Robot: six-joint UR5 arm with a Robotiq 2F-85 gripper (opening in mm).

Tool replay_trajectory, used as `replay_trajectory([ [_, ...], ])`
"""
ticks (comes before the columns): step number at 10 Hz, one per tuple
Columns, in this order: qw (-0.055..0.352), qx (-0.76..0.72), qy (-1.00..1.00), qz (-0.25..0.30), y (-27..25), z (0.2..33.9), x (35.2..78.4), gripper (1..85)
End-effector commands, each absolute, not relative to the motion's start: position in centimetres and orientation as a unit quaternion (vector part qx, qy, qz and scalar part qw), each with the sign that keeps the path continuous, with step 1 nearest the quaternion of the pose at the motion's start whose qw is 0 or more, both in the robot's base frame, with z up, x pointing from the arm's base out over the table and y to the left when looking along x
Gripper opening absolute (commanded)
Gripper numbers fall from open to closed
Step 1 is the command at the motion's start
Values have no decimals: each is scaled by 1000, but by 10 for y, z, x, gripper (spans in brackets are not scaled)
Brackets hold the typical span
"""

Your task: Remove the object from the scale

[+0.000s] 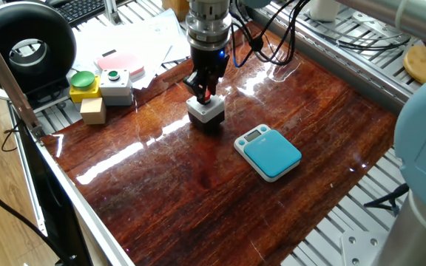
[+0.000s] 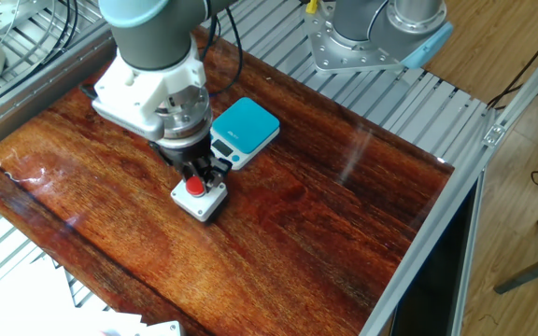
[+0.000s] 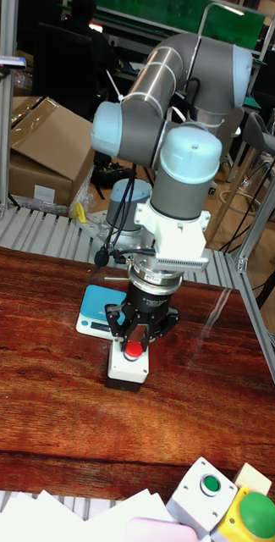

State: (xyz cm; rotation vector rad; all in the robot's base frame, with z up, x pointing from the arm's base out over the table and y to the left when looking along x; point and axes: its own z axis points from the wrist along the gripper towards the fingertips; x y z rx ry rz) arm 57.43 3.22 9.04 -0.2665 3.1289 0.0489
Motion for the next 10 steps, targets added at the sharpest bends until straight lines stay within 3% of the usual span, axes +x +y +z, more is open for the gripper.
replay_trajectory([
  [1, 4, -81, 997, 15, 34, 86, 577, 10],
  [6, 1, -86, 996, 18, 35, 78, 578, 43],
  [9, -27, -127, 991, 37, 21, 78, 557, 347],
  [10, -41, -130, 990, 40, 18, 85, 550, 397],
])
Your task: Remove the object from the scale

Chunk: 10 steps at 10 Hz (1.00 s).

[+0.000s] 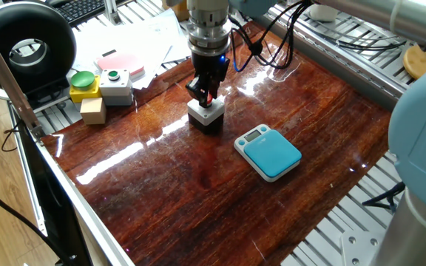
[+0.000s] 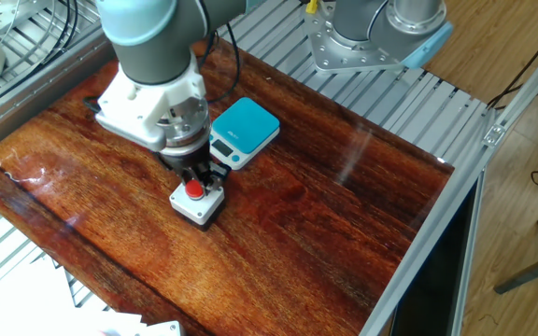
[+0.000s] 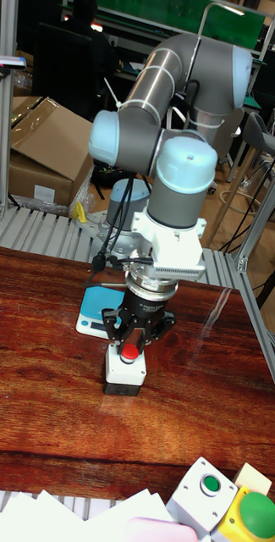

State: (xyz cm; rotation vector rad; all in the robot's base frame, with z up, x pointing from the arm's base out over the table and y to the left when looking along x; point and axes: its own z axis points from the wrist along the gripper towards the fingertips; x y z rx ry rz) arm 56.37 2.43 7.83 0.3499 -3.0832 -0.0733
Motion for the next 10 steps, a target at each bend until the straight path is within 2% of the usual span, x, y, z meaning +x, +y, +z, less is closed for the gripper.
replay_trajectory([
  [1, 57, 131, -989, -38, 16, 94, 544, 433],
  [2, 53, 127, -989, -44, 22, 97, 548, 443],
  [3, 54, 130, -989, -45, 25, 95, 547, 490],
  [5, 53, 124, -990, -47, 27, 98, 545, 487],
  [9, 49, 85, -995, -34, 17, 127, 521, 357],
  [10, 49, 78, -995, -30, 18, 127, 523, 290],
])
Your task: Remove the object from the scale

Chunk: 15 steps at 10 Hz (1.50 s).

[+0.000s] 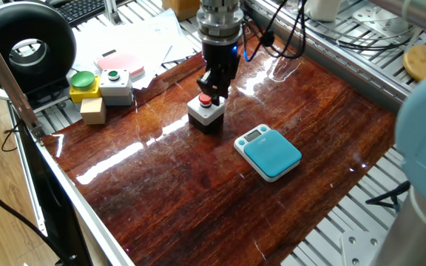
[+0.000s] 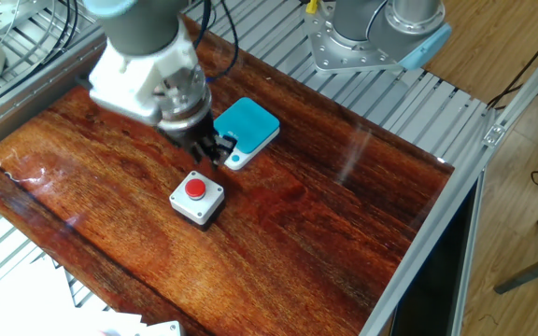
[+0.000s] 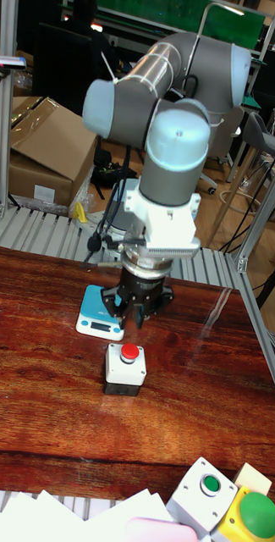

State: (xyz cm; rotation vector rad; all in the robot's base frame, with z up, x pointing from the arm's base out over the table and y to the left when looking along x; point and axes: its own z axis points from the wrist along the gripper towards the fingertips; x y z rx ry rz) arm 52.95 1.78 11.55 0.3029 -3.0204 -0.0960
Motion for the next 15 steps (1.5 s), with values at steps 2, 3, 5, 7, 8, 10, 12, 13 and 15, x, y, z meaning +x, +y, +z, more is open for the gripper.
replay_trajectory([
  [2, 36, 43, -998, -24, 16, 126, 531, 130],
  [3, 15, 47, -999, -19, 14, 125, 542, 123],
  [5, -19, 59, -998, -15, 13, 125, 560, 37],
  [7, -31, 79, -996, -25, 19, 126, 565, 47],
  [8, -16, 81, -996, -24, 18, 126, 558, 77],
  [10, 4, 75, -997, -18, 15, 134, 544, 117],
  [12, 13, 66, -998, -11, 14, 153, 528, 120],
  [13, 24, 57, -998, 5, 9, 158, 522, 117],
  [15, 38, 26, -999, 15, 4, 153, 518, 60],
])
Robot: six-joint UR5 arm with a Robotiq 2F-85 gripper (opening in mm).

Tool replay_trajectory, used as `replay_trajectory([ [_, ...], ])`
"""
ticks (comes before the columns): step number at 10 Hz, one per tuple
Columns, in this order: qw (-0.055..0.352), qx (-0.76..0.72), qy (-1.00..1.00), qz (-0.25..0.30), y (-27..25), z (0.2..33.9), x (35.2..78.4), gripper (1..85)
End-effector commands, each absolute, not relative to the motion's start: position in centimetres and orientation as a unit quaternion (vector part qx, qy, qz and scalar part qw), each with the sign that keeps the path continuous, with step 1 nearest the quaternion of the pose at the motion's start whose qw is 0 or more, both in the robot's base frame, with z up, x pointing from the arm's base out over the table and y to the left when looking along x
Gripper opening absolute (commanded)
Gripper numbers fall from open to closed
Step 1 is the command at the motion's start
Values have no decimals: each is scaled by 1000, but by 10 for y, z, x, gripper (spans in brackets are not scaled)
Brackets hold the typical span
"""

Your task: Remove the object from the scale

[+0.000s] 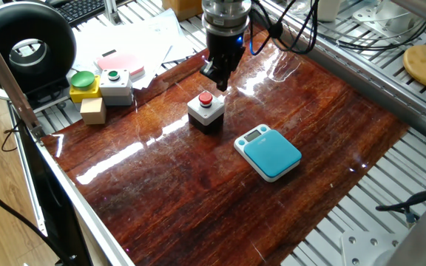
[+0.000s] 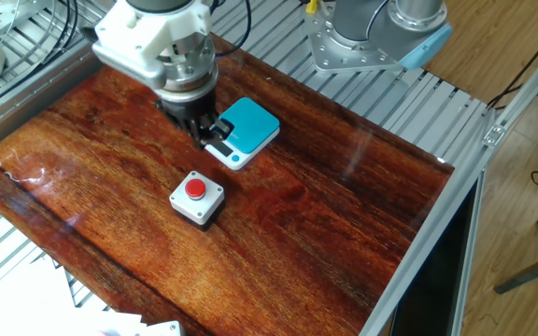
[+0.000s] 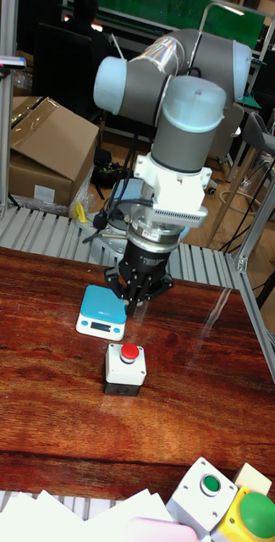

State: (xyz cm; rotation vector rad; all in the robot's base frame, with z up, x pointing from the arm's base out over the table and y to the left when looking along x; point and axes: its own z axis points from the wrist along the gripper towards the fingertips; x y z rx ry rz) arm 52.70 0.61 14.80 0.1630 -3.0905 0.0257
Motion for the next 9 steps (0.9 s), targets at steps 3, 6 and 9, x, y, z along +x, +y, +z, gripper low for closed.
replay_trajectory([
  [3, 49, 2, -999, 11, 3, 139, 520, 50],
  [6, 37, 10, -999, 10, 0, 130, 523, 43],
  [9, 40, 21, -999, 15, -5, 129, 521, 23],
])
